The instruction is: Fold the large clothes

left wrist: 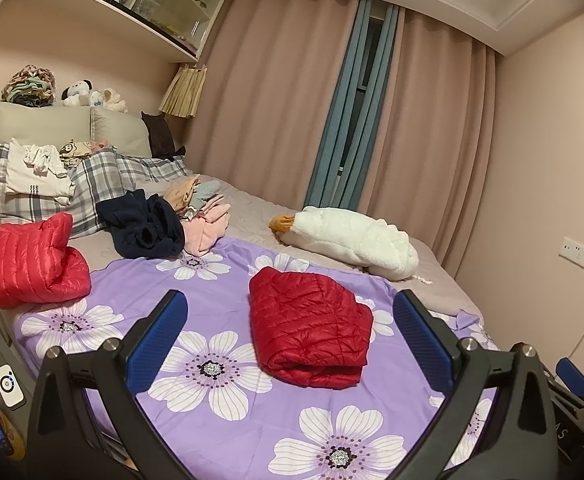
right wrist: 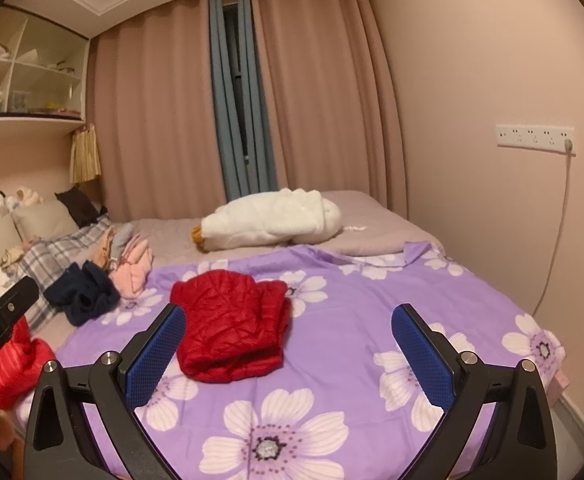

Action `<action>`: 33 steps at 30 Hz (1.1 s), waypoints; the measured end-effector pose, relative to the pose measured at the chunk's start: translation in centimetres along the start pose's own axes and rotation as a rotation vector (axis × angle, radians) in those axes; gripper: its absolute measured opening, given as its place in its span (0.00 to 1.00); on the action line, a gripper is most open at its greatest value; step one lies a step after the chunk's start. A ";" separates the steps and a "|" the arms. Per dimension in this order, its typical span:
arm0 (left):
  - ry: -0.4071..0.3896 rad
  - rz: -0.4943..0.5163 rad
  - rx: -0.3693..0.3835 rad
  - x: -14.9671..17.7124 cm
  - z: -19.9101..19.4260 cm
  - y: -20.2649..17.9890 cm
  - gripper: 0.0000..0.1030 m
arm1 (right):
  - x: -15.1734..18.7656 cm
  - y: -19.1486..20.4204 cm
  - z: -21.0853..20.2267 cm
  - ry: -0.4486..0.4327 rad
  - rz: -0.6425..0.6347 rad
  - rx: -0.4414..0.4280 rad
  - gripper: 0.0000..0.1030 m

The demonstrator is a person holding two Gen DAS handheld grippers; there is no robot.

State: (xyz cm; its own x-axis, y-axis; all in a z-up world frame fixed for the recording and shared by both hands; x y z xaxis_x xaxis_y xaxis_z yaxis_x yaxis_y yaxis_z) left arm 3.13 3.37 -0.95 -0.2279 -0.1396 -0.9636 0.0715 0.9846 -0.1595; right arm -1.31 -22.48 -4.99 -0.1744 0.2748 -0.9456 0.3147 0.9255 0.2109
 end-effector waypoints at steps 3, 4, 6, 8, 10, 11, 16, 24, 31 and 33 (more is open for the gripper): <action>0.002 0.003 -0.004 0.0 0.0 0.0 1.00 | 0.0 0.0 0.1 0.004 -0.001 0.001 0.99; 0.002 0.004 -0.005 0.1 0.0 0.1 1.00 | 0.0 0.0 0.1 0.004 -0.001 0.000 0.99; -0.001 0.002 -0.003 0.1 -0.1 0.2 1.00 | 0.0 0.0 0.1 0.004 -0.003 0.000 0.99; 0.002 0.004 -0.004 0.1 -0.1 0.2 1.00 | 0.0 0.1 0.1 0.002 -0.005 0.002 0.99; 0.001 0.004 -0.005 0.1 -0.1 0.1 1.00 | 0.0 0.1 0.1 0.003 -0.005 0.003 0.99; 0.004 0.007 -0.005 0.2 -0.1 0.2 1.00 | 0.0 0.1 0.1 0.004 -0.006 0.004 0.99; 0.006 0.012 -0.003 0.2 0.0 0.1 1.00 | 0.2 0.2 0.2 0.009 -0.014 0.007 0.99; 0.008 0.015 -0.004 0.3 0.1 0.4 1.00 | 0.2 0.4 0.3 0.008 -0.021 0.018 0.99; 0.012 0.010 -0.001 0.4 0.2 0.7 1.00 | 0.2 0.4 0.6 0.014 -0.026 0.016 0.99; 0.014 0.009 0.004 0.4 0.2 0.7 1.00 | 0.3 0.5 0.6 0.015 -0.029 0.017 0.99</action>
State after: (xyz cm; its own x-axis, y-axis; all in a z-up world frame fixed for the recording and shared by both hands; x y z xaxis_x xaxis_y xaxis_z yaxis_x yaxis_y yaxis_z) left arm 3.30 3.98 -1.47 -0.2409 -0.1296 -0.9619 0.0775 0.9853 -0.1522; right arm -0.67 -22.06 -5.27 -0.1974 0.2517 -0.9475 0.3255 0.9285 0.1788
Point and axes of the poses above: each gripper's, at about its wrist camera, not at the fingertips, and z roughly the way its jaws point, y to its left, x to its underside, the point moved 5 cm from there along z, roughly the way its jaws point, and after that the axes turned 6 degrees about z, right-handed, at the moved point
